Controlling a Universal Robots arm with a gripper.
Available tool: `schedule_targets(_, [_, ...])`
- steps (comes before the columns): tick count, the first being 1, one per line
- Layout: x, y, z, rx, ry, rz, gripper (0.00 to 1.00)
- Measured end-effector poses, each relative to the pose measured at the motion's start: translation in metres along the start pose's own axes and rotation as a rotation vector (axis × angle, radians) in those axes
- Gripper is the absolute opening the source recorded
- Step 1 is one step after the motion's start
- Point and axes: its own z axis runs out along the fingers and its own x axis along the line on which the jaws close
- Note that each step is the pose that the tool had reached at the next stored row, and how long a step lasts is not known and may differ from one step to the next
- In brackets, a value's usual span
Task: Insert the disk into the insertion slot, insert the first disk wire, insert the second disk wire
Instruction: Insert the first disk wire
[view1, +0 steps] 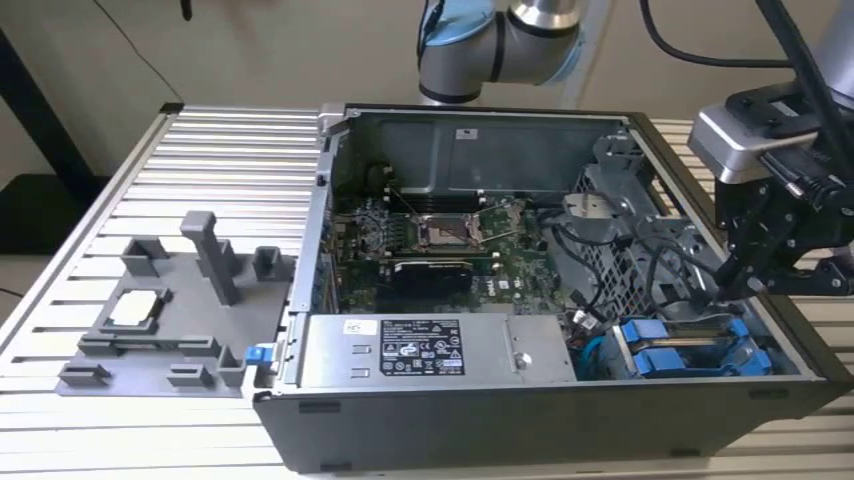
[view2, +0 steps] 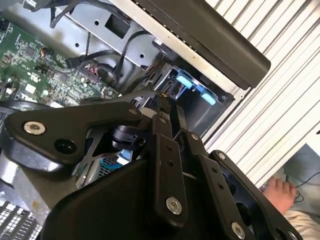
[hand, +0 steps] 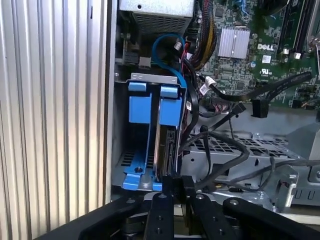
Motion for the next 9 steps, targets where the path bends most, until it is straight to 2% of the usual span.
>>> schedule_targets(1, [0.0001,-0.0004,0.0004,-0.0083,-0.0005,0.0,0.19])
schedule_targets(4, [0.0004,-0.0046,0.0018,-0.046,-0.0034,0.002,0.19])
schedule_targets(5, [0.0004,-0.0055,0.0024,-0.0535,-0.004,0.002,0.19])
schedule_targets(7, [0.0006,-0.0067,0.0041,-0.0633,-0.005,0.002,0.19])
schedule_targets(9, [0.0007,-0.0067,0.006,-0.0666,-0.0062,0.003,0.19])
